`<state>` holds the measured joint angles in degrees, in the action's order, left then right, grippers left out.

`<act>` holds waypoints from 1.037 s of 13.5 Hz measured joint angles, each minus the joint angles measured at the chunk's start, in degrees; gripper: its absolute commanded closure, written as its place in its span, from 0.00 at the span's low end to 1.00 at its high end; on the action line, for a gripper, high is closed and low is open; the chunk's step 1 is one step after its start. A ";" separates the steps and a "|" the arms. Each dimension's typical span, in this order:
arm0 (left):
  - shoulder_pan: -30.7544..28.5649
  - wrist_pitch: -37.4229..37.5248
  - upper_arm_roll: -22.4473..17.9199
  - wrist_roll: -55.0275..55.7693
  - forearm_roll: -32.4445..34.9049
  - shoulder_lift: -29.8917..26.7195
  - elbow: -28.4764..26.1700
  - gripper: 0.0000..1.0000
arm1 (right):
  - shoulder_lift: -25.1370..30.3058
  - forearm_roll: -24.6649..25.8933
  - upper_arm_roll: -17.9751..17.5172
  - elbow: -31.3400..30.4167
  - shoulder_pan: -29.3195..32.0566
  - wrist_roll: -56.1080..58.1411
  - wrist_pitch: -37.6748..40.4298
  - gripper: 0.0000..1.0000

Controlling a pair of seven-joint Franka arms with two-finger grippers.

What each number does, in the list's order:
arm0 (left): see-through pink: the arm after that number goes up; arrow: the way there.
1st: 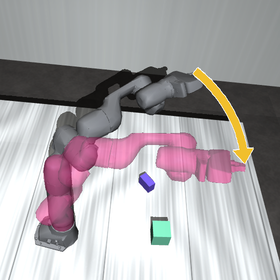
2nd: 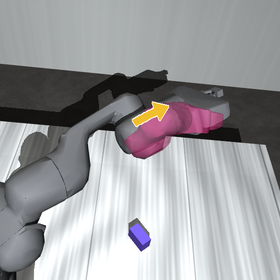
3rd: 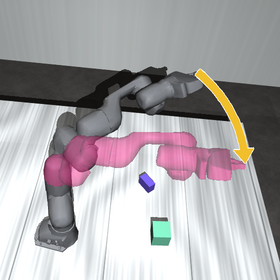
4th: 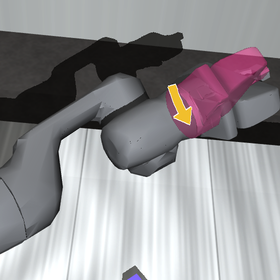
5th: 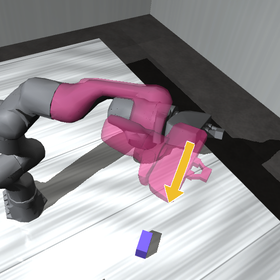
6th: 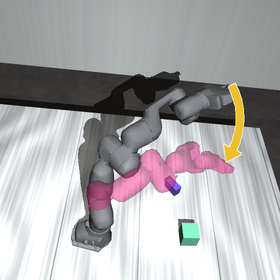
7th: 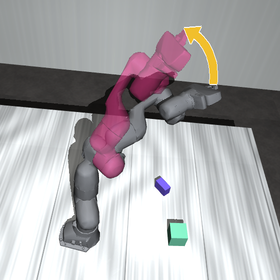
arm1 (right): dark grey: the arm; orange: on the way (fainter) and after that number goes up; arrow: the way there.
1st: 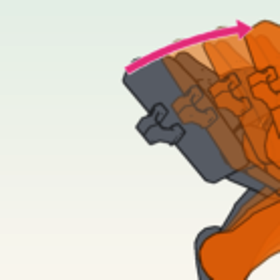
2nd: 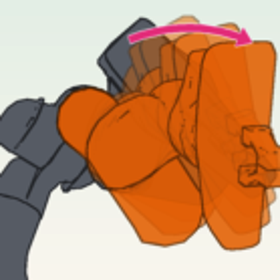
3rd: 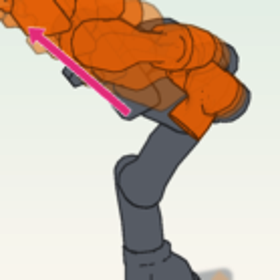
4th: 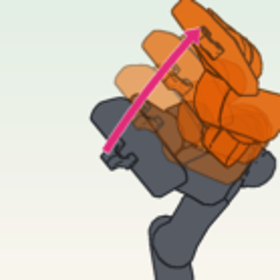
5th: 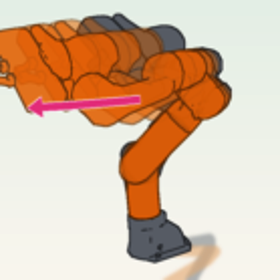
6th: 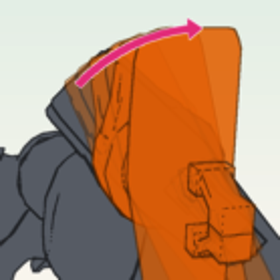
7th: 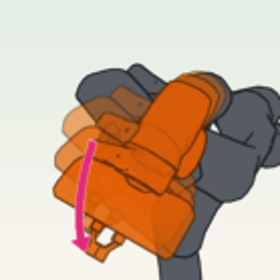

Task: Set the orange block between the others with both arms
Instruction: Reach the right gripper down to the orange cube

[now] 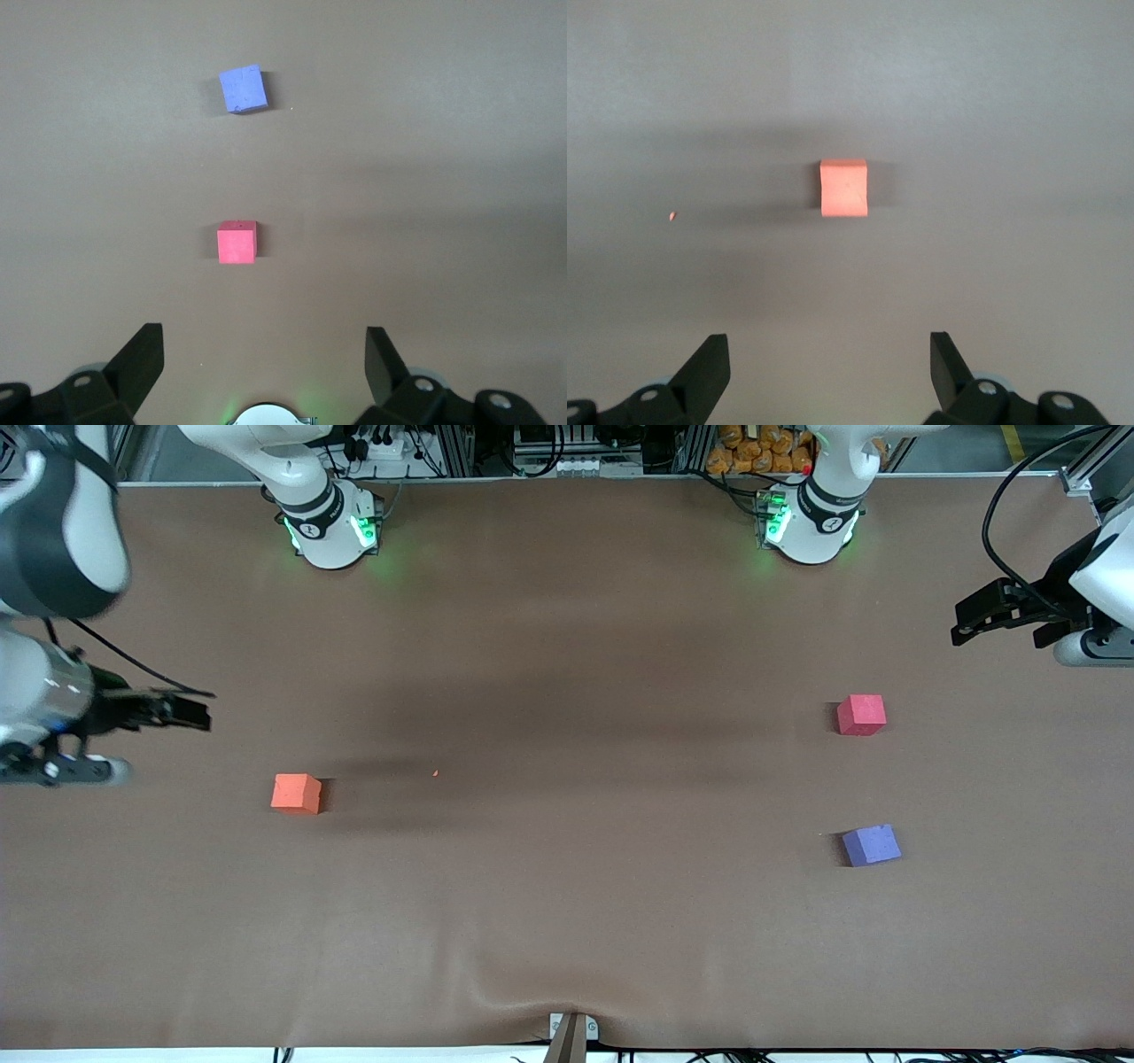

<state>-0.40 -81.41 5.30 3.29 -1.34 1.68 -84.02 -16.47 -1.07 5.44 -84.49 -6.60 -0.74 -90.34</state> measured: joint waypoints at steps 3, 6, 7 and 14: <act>-0.03 0.00 -0.08 0.00 0.00 0.07 -0.07 0.00 | -6.14 0.00 0.00 -1.33 -0.68 -0.01 -5.83 0.00; -0.07 0.00 -0.19 0.00 0.00 0.20 -0.14 0.00 | -10.78 0.00 0.03 -4.36 -0.69 -0.01 -11.49 0.00; -0.13 0.00 -0.23 0.00 0.00 0.25 -0.15 0.00 | -12.12 0.00 0.04 -5.45 -0.69 -0.02 -13.67 0.00; -0.19 0.00 -0.26 0.00 0.00 0.53 -0.19 0.00 | -18.08 0.00 0.02 -6.49 -0.94 -0.63 -17.47 0.00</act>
<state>-0.59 -81.41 5.05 3.29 -1.34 2.20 -84.21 -34.56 -1.08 5.46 -90.98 -7.54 -1.36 -107.81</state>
